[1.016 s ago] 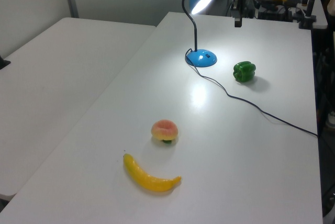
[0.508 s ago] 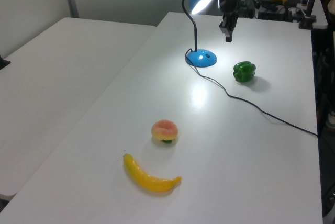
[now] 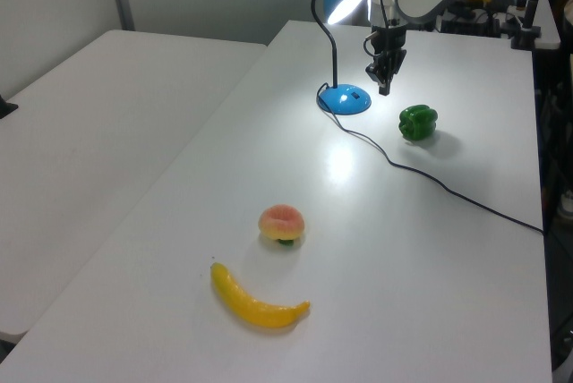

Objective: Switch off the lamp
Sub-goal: 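Move the gripper down toward the switch on the blue lamp base, then press down on the lamp base switch with the gripper fingertips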

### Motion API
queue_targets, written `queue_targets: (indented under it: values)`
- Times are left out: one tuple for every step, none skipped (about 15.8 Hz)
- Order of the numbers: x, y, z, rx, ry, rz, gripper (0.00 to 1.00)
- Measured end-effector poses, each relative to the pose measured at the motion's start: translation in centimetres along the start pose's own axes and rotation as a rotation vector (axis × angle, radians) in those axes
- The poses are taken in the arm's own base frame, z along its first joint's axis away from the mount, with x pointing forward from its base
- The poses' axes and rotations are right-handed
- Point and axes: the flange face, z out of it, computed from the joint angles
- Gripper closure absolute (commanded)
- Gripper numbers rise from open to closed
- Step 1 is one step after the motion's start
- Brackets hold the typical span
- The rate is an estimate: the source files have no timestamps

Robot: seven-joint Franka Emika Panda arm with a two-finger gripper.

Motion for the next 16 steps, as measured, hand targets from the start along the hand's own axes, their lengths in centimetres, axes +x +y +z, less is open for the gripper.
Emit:
queue_targets:
  values:
    - [0.2,0.7,0.7,0.002,0.009,0.029,1.0]
    - [0.3,1.4,1.2,0.005,0.018,0.049,1.0]
    - [0.6,2.1,1.7,0.008,0.032,0.065,1.0]
    - [0.9,2.6,2.0,0.011,0.047,0.078,1.0]
    - [1.2,3.1,2.4,0.014,0.059,0.088,1.0]
    - [1.5,3.4,2.8,0.016,0.07,0.096,1.0]
    - [1.7,3.7,3.3,0.016,0.082,0.098,1.0]
    - [2.0,3.9,3.8,0.012,0.099,0.097,1.0]
    - [2.3,4.2,4.3,0.006,0.117,0.094,1.0]
    - [2.6,4.4,4.7,0.001,0.136,0.09,1.0]
    - [2.9,4.6,5.0,-0.001,0.153,0.087,1.0]
    - [3.1,4.6,5.3,-0.001,0.169,0.085,1.0]
    - [3.3,4.6,5.4,0.0,0.186,0.081,1.0]
    - [3.5,4.5,5.5,0.001,0.206,0.076,1.0]
    - [3.7,4.5,5.6,0.001,0.224,0.07,1.0]
    - [3.9,4.4,5.7,0.0,0.241,0.064,1.0]
